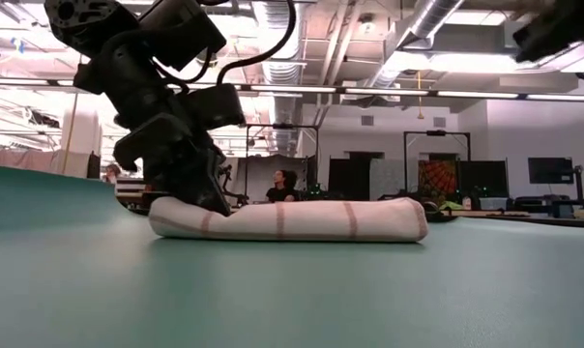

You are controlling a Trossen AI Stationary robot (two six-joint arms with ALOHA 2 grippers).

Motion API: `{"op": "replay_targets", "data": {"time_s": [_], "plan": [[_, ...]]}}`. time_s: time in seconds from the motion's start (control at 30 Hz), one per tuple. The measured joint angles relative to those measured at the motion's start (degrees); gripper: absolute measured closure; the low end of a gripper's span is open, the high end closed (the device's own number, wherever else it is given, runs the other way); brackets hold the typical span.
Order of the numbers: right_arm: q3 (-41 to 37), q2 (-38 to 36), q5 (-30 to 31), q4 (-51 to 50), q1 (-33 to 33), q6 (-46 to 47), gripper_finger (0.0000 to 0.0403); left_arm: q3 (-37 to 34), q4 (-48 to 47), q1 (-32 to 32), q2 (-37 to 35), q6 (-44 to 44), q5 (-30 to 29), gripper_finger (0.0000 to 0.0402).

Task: Roll towel
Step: Roll the white towel

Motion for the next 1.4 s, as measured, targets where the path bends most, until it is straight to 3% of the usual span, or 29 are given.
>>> {"op": "replay_targets", "data": {"time_s": [0.1,0.2,0.27,0.43,0.67,0.8,1.1,1.4], "plan": [[0.2,7.1,2.9,3.2,-2.2,-7.5,0.0289,0.0,0.0,1.0,0.0,-1.9,0.3,0.0401],[0.0,14.5,-1.9,9.2,-3.1,-20.3,0.0290,0.1,0.2,1.9,0.0,-3.2,0.4,0.0401],[-0.2,18.7,-3.4,17.2,-4.1,-22.9,0.0293,0.1,0.3,2.2,0.0,-3.2,0.2,0.0401],[-6.3,23.6,-13.9,36.5,-9.6,-24.1,0.0308,0.1,0.4,2.3,0.0,-3.7,0.1,0.0402],[-12.7,30.6,-16.9,48.3,-11.6,-34.4,0.0309,0.1,0.4,2.3,-0.1,-3.6,0.0,0.0401],[-11.0,36.4,-16.8,49.3,-11.6,-37.4,0.0274,0.1,0.4,2.3,-0.1,-3.7,0.0,0.0401],[-6.4,49.7,-21.7,50.7,-10.3,-34.9,0.0143,0.1,0.4,2.3,-0.1,-4.2,0.0,0.0401],[-6.3,58.9,-17.9,54.2,-10.4,-37.5,0.0122,0.1,0.3,2.3,-0.1,-3.7,0.0,0.0401]]}}
